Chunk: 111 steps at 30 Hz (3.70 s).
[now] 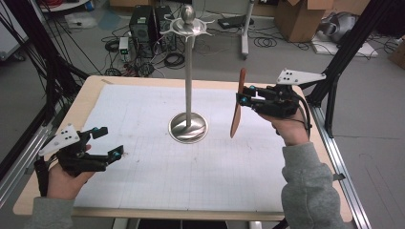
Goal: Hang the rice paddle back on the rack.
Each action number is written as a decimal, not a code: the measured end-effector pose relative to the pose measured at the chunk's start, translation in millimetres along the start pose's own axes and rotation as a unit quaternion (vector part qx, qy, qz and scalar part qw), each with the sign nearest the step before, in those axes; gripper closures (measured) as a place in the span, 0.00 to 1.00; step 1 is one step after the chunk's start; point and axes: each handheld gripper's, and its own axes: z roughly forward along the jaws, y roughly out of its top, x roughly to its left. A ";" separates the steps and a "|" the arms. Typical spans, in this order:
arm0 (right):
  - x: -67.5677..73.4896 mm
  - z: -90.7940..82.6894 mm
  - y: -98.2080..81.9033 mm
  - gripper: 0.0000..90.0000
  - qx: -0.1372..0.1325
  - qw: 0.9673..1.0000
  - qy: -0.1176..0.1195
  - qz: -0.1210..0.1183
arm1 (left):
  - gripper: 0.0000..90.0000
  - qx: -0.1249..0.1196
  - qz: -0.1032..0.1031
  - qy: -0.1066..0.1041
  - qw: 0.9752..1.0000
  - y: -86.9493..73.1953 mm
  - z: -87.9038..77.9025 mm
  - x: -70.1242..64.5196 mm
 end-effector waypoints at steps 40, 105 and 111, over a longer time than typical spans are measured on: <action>-2.4 35.3 59.3 0.72 -0.011 1.000 -0.020 -0.008 | 0.09 -0.001 -0.012 0.012 1.000 -5.5 -13.6 8.2; -1.6 74.2 81.2 0.72 -0.019 0.999 -0.018 -0.025 | 0.09 -0.010 -0.016 0.026 0.999 -5.5 -24.3 15.1; -1.7 76.5 80.6 0.72 -0.016 0.999 -0.017 -0.025 | 0.09 -0.011 -0.018 0.025 0.999 -6.1 -23.4 15.2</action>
